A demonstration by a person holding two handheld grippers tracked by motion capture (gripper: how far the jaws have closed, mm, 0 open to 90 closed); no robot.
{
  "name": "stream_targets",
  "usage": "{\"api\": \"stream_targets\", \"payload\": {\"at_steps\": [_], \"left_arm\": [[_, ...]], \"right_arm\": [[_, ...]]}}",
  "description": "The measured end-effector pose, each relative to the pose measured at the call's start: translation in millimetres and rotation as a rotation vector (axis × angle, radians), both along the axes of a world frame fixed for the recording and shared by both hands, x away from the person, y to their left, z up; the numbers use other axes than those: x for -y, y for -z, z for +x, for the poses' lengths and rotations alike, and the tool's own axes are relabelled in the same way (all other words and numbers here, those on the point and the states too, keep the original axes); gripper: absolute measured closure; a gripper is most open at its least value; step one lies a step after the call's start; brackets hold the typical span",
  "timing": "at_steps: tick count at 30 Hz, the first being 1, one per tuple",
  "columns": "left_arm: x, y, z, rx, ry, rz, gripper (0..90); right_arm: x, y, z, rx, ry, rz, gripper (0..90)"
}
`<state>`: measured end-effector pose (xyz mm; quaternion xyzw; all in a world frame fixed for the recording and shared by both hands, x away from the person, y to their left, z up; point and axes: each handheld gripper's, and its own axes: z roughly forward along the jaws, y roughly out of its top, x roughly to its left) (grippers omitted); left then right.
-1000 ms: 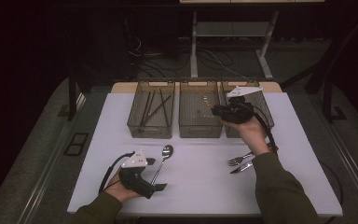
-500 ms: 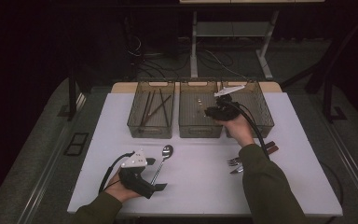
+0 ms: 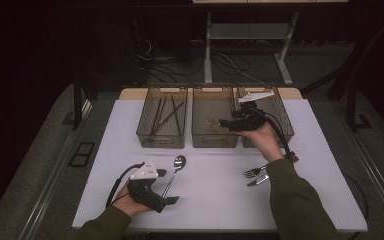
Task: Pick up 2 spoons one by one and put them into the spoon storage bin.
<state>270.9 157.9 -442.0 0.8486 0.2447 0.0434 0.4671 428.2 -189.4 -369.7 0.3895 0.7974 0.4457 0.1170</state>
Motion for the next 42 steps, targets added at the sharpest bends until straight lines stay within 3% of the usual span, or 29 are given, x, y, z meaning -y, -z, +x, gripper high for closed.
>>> {"api": "stream_targets", "payload": {"at_steps": [3,6,14,19,27,38,42], "left_arm": [[-0.2,0.0,0.3,0.001,-0.002,0.003,0.0],[-0.5,0.2,0.8,-0.001,-0.003,0.012,0.0],[-1.3,-0.8,1.2,0.007,-0.010,0.033,0.0],[-2.6,-2.6,1.0,0.016,-0.025,0.035,7.1],[-5.6,-5.6,1.1,0.025,-0.062,0.045,24.8],[-9.7,-12.4,4.1,0.030,-0.078,0.053,69.6],[-8.6,-14.5,5.7,0.015,-0.077,0.060,80.0]], "right_arm": [[6.3,-4.4,-8.2,0.014,-0.007,-0.001,27.9],[12.1,-7.4,-20.5,0.040,0.026,-0.026,26.5],[35.7,-4.8,-52.6,0.034,0.017,0.020,20.0],[48.8,4.9,-75.6,0.050,0.027,0.030,19.0],[66.9,25.1,-110.5,0.090,0.062,-0.010,17.7],[91.8,55.6,-152.8,0.082,0.082,-0.021,17.6],[94.3,62.4,-162.9,0.086,0.083,-0.046,17.6]]}}
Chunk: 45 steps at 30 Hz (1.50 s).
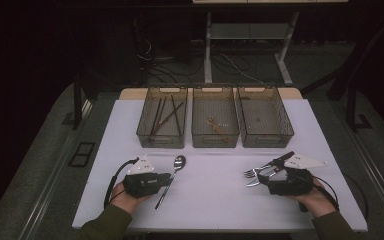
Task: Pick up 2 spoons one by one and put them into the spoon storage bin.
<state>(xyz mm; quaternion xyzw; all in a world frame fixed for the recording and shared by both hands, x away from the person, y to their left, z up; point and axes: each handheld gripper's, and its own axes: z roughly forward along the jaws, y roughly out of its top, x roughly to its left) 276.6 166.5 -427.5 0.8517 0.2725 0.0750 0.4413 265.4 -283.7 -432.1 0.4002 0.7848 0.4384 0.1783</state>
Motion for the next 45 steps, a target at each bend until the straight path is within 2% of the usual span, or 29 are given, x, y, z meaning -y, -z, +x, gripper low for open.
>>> {"api": "stream_targets", "payload": {"at_steps": [4,9,12,16,18,20,21,26,37,40,42,45], "left_arm": [[3.2,-1.9,1.6,-0.010,0.001,0.009,89.1],[12.5,-0.9,7.3,-0.008,0.011,0.034,89.2],[19.7,1.1,11.6,-0.007,0.011,0.054,89.2],[26.3,6.8,16.9,-0.018,0.019,0.087,89.2],[27.1,9.6,18.1,-0.022,0.030,0.113,89.2],[27.7,11.6,18.1,-0.032,0.028,0.112,89.2],[27.4,12.1,18.5,-0.036,0.034,0.125,89.2],[27.1,15.9,19.0,-0.052,0.020,0.170,89.2],[23.5,14.7,18.5,-0.054,-0.003,0.193,89.2],[21.6,14.3,18.7,-0.059,-0.010,0.187,89.2],[21.4,13.4,17.9,-0.073,-0.022,0.183,89.2],[24.2,13.5,11.1,-0.088,-0.004,0.182,89.2]], "right_arm": [[2.1,2.1,-8.0,0.013,0.000,-0.004,17.7],[8.4,4.8,-15.0,0.005,0.014,0.000,17.7],[8.7,5.2,-14.6,0.013,0.018,-0.020,17.7],[8.0,4.7,-13.9,0.016,0.023,-0.015,17.6],[8.2,4.5,-14.1,0.019,0.023,-0.017,17.7],[8.2,4.3,-13.9,0.022,0.024,-0.018,17.7],[8.1,4.3,-14.1,0.022,0.023,-0.019,17.7],[7.2,4.5,-14.3,0.021,0.022,-0.018,17.7],[6.2,4.4,-14.8,0.024,0.015,-0.025,17.6],[6.1,4.7,-14.7,0.024,0.014,-0.026,17.7],[6.2,4.6,-14.8,0.025,0.015,-0.027,17.7],[6.3,4.4,-15.1,0.024,0.016,-0.027,17.6]]}}
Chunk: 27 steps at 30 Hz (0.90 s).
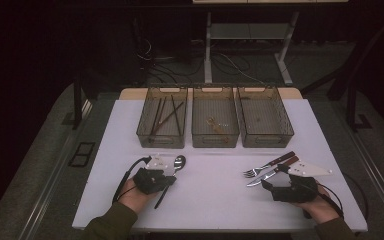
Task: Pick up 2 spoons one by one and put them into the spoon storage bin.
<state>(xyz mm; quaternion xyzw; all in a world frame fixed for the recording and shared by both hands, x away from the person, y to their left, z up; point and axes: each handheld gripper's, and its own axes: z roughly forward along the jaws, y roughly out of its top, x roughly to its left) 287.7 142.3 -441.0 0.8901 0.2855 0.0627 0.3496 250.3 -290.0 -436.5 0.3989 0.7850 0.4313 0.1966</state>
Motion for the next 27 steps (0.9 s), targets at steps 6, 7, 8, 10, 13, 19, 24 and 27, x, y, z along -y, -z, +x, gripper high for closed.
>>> {"api": "stream_targets", "payload": {"at_steps": [6,7,8,10,13,19,24,27], "left_arm": [[-2.6,-1.6,-12.3,0.023,-0.013,0.052,89.3],[-4.4,-2.0,-12.2,0.025,-0.024,0.056,89.3],[-6.4,-2.6,-11.6,0.033,-0.035,0.055,89.3],[-10.0,-3.5,-10.6,0.057,-0.069,0.102,89.4],[-16.5,-2.9,-8.3,0.051,-0.082,0.087,89.3],[-14.2,-7.9,-11.0,0.066,-0.084,0.041,89.3],[-9.3,-11.4,9.2,0.077,-0.097,0.012,89.2],[-10.5,-13.1,20.1,0.074,-0.111,-0.028,86.1]], "right_arm": [[-0.5,-0.1,-0.4,0.000,0.000,-0.002,17.6],[-0.6,-0.1,-0.6,0.000,-0.001,-0.005,17.7],[-0.7,-0.1,-0.8,0.001,0.000,-0.006,17.7],[-0.7,-0.4,-1.0,0.002,0.002,-0.005,17.7],[-0.5,-0.4,-0.8,0.001,0.001,-0.006,17.6],[-1.1,-0.5,-0.8,0.002,0.000,-0.008,17.6],[-1.3,-0.2,-0.7,0.001,0.001,-0.011,17.6],[-1.5,0.0,-0.8,0.003,-0.001,-0.012,17.6]]}}
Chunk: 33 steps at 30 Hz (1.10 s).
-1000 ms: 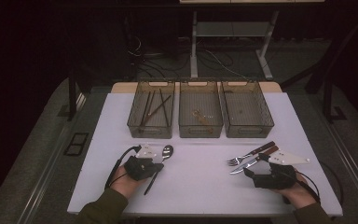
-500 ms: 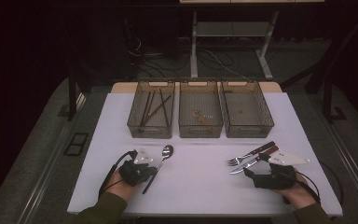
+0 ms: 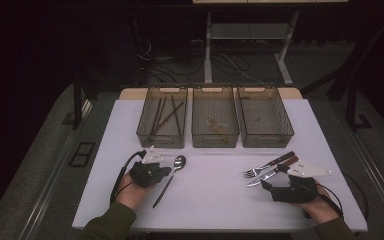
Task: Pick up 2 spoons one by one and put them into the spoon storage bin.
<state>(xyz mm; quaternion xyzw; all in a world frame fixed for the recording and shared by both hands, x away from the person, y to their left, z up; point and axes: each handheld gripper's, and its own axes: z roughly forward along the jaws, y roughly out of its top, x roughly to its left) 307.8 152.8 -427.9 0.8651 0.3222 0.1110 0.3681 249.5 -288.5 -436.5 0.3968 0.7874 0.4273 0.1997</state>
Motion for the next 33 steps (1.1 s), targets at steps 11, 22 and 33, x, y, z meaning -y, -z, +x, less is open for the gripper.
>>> {"api": "stream_targets", "payload": {"at_steps": [11,22,33], "left_arm": [[15.5,4.8,35.6,0.007,-0.024,-0.059,54.9],[29.4,17.9,43.1,-0.014,0.003,0.022,53.3],[35.2,18.6,40.7,-0.006,0.037,0.020,64.8]], "right_arm": [[-0.1,0.8,1.3,0.002,-0.005,-0.007,17.6],[-1.5,1.4,1.3,0.002,-0.009,-0.018,17.6],[-2.6,2.0,1.5,0.001,-0.013,-0.028,17.7]]}}
